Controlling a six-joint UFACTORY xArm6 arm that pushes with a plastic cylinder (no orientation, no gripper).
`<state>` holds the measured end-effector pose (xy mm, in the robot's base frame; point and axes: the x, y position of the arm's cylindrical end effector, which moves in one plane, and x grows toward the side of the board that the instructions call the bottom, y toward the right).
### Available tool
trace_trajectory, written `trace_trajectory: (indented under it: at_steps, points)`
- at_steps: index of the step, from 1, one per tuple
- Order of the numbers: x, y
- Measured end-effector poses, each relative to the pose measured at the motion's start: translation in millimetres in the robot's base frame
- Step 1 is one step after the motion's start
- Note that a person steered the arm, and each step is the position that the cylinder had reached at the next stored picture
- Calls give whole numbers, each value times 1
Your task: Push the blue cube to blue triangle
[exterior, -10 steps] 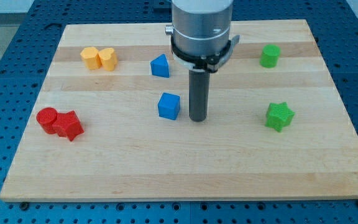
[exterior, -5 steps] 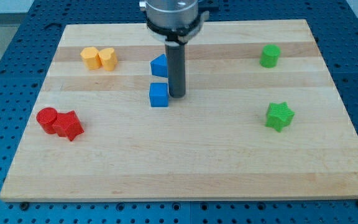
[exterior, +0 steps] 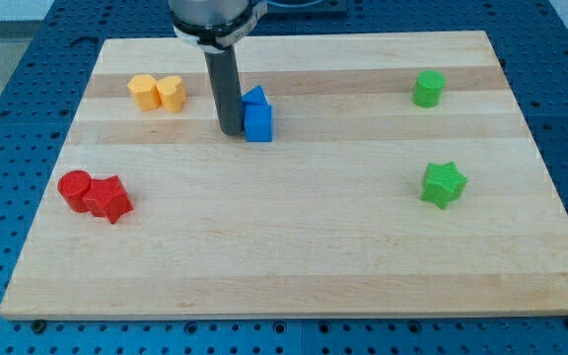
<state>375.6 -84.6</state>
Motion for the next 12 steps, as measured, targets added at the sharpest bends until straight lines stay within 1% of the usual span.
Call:
trace_trajectory:
  at_steps: [1,3,4,5,6,7,8,9,11,12]
  points:
    - [5,0]
    - [32,2]
    - [34,29]
    - [37,36]
    - [53,35]
    - [64,50]
    - [51,70]
    - [28,69]
    - [17,32]
    - [17,54]
